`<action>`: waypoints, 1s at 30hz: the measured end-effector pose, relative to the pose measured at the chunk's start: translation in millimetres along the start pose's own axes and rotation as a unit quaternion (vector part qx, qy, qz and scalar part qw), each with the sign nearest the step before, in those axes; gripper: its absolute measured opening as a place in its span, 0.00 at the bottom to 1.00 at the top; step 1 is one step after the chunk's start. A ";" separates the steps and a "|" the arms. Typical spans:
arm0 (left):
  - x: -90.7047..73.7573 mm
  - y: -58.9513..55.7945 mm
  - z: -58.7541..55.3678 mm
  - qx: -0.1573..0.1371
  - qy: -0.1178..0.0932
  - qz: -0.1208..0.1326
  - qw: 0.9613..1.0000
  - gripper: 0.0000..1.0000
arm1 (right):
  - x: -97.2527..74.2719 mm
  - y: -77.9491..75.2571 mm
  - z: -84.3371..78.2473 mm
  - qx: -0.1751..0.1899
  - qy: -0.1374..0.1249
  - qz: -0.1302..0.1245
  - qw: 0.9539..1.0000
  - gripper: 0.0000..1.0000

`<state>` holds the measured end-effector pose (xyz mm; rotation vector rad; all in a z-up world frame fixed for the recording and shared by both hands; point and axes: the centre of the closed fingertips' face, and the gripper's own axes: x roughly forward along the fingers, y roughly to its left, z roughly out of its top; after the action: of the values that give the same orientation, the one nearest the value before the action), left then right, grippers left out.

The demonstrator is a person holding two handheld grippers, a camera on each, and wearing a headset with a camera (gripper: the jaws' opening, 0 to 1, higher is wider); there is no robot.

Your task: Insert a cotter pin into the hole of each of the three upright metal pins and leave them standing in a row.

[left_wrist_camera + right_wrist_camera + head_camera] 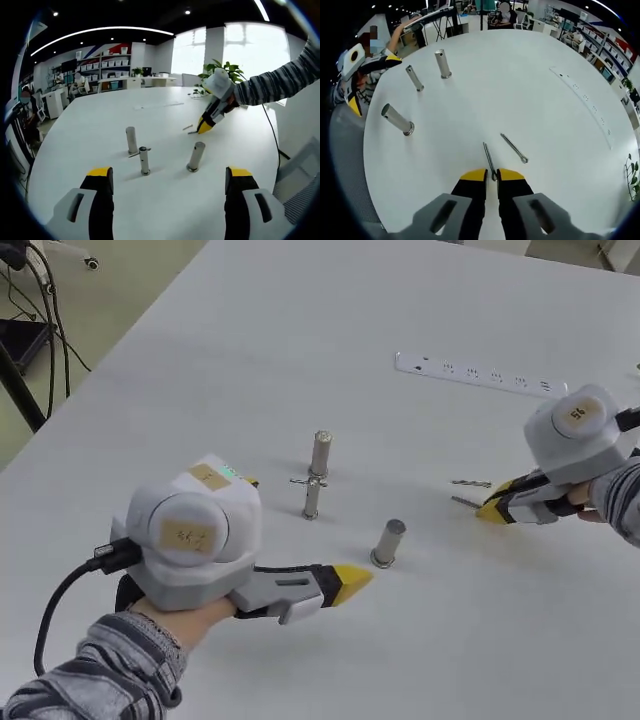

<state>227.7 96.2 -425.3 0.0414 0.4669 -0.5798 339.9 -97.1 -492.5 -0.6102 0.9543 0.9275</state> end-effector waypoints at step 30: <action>1.1 -26.1 3.8 0.034 0.004 -0.039 0.999 0.69 | -37.5 43.5 18.9 -0.109 -0.022 -0.001 0.994 0.00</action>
<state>216.1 73.1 -420.0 0.0913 0.4570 -0.6719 299.9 -75.7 -452.5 -0.7715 0.8180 1.0479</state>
